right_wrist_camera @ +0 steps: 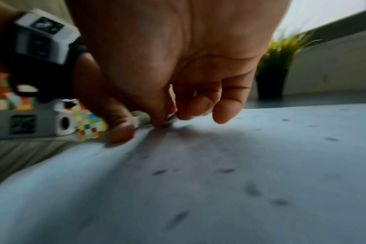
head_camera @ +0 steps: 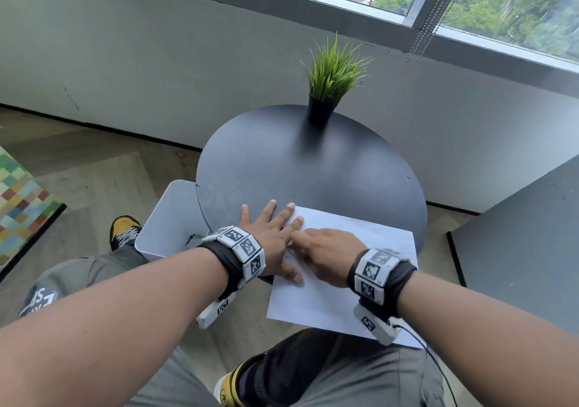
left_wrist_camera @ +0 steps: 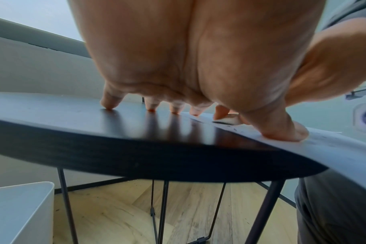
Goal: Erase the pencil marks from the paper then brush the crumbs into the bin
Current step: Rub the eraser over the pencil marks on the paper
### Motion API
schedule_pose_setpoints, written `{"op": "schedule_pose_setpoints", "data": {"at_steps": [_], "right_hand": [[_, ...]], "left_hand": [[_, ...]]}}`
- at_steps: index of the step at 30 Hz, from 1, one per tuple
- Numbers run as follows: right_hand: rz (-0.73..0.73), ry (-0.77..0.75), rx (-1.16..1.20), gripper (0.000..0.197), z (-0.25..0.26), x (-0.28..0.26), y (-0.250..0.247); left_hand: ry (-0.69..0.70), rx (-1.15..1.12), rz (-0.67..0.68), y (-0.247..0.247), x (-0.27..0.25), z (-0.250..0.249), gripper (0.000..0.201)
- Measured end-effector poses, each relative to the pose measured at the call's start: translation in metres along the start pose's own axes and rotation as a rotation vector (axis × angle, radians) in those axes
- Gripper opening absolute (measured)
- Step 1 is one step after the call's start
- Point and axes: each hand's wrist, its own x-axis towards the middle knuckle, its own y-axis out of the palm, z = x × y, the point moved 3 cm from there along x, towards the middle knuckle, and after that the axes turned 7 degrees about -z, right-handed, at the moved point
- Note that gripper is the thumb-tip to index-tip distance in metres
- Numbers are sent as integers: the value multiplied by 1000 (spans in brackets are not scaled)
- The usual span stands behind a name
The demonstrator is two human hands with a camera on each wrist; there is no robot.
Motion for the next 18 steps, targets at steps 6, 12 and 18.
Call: {"op": "schedule_pose_setpoints", "data": {"at_steps": [6, 12, 18], "right_hand": [[-82, 204, -52, 16, -44, 3, -15], [-28, 177, 46, 21, -24, -3, -8], [-24, 60, 41, 11, 2, -5, 0]], "left_hand": [[-15, 1, -7, -1, 2, -1, 132], [-10, 10, -3, 0, 3, -1, 133], [-12, 2, -2, 0, 2, 0, 135]]}}
